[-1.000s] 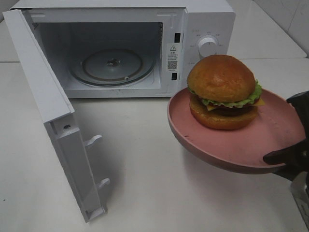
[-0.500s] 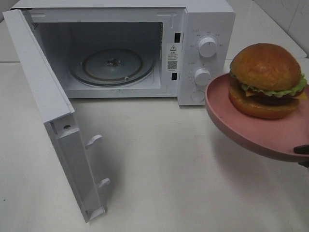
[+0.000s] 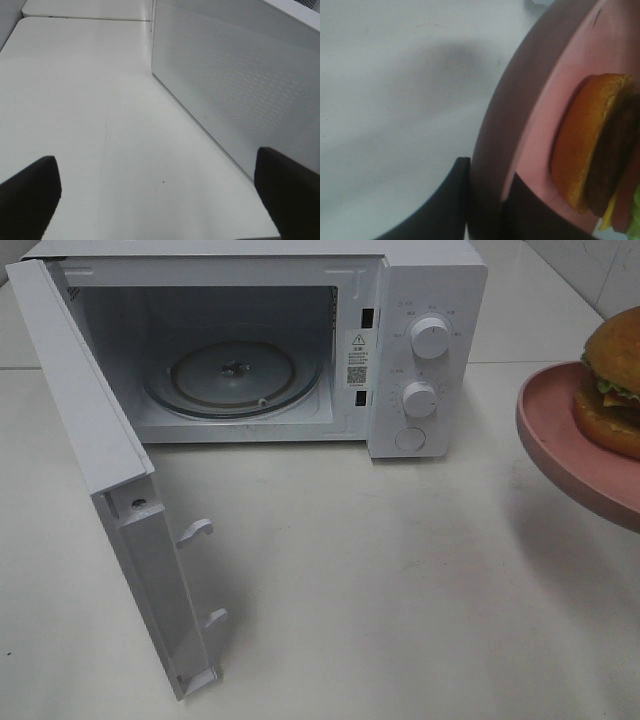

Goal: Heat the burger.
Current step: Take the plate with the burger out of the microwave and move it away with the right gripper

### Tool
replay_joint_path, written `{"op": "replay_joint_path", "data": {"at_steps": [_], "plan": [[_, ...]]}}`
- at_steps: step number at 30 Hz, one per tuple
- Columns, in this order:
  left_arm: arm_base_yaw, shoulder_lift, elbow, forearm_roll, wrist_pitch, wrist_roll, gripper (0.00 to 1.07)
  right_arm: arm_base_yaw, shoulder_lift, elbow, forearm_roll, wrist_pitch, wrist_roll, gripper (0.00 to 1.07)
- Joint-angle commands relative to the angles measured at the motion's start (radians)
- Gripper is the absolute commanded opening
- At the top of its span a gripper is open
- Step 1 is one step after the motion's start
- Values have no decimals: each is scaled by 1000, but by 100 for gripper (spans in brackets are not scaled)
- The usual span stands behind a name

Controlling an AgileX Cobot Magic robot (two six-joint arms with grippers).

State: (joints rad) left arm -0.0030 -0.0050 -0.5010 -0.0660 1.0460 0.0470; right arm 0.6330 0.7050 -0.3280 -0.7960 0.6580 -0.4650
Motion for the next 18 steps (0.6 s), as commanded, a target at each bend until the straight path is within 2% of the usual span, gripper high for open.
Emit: {"op": "replay_joint_path", "data": {"at_steps": [1,6,8,11,18], "plan": [[5,-20,4,-4,-9,0,98,0,21,-5,-131,73,111,0],[5,-20,4,-4,-9,0,98,0,82,-5,-215,118,228,0],[5,-20,4,-4,-9,0,98,0,136,-5,-271,142,362,0],[5,-20,4,-4,-9,0,98,0,150,-8,-278,146,395,0],[5,-20,4,-4,-9,0,98,0,298,-63,-296,244,697,0]]}}
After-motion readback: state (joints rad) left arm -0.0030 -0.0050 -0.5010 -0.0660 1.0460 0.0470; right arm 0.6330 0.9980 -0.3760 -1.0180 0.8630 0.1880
